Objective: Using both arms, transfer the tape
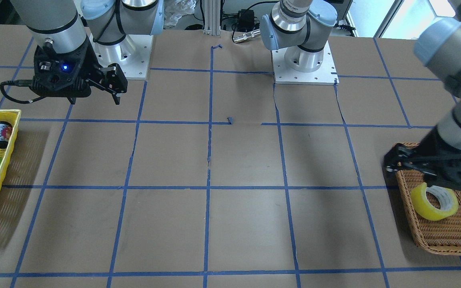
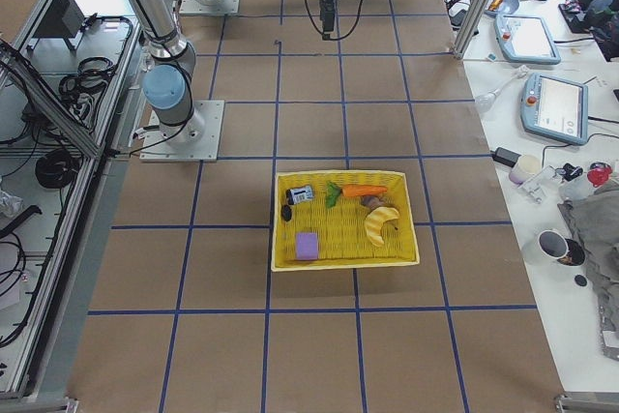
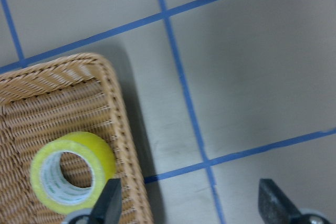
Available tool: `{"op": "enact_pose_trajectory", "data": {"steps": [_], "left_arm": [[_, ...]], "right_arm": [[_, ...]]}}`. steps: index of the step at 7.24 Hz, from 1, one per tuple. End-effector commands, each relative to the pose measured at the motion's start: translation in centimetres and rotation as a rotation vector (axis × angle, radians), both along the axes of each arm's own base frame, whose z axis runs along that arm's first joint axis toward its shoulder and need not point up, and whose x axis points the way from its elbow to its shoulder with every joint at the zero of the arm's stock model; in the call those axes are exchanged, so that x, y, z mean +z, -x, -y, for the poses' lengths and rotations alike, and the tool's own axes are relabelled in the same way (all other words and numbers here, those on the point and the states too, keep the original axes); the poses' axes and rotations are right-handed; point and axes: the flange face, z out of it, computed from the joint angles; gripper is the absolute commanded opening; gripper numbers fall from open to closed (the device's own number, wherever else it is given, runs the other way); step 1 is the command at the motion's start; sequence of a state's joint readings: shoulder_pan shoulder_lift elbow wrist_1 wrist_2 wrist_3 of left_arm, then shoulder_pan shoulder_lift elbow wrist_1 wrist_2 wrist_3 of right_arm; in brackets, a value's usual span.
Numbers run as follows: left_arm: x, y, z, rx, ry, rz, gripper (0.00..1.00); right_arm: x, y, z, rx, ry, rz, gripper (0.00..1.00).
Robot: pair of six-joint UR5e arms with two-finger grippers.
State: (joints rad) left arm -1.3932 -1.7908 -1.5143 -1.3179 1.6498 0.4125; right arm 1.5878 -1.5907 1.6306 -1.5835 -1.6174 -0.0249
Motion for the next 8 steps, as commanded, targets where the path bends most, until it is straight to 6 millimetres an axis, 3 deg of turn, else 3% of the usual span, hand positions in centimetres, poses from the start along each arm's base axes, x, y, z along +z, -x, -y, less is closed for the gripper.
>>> {"op": "enact_pose_trajectory", "data": {"steps": [1, 3, 4, 6, 8], "left_arm": [[4.7, 10.7, -4.9, 0.183, 0.025, -0.03, 0.97], [10.6, 11.6, -9.4, 0.275, 0.065, -0.094, 1.0], [10.0, 11.0, -11.0, 0.327, 0.031, -0.049, 1.0], [9.6, 11.9, -9.3, 0.326, 0.069, -0.087, 1.0], [9.3, 12.3, -9.5, 0.297, 0.061, -0.104, 1.0]], "right_arm": [[0.1, 0.1, 0.2, -0.002, 0.012, 0.002, 1.0], [0.3, -0.1, 0.5, -0.007, 0.041, 0.013, 1.0], [0.4, -0.1, 0.5, -0.007, 0.044, 0.014, 1.0], [0.4, -0.1, 0.5, -0.013, 0.044, 0.014, 1.0], [0.4, -0.1, 0.5, -0.014, 0.046, 0.014, 1.0]]}}
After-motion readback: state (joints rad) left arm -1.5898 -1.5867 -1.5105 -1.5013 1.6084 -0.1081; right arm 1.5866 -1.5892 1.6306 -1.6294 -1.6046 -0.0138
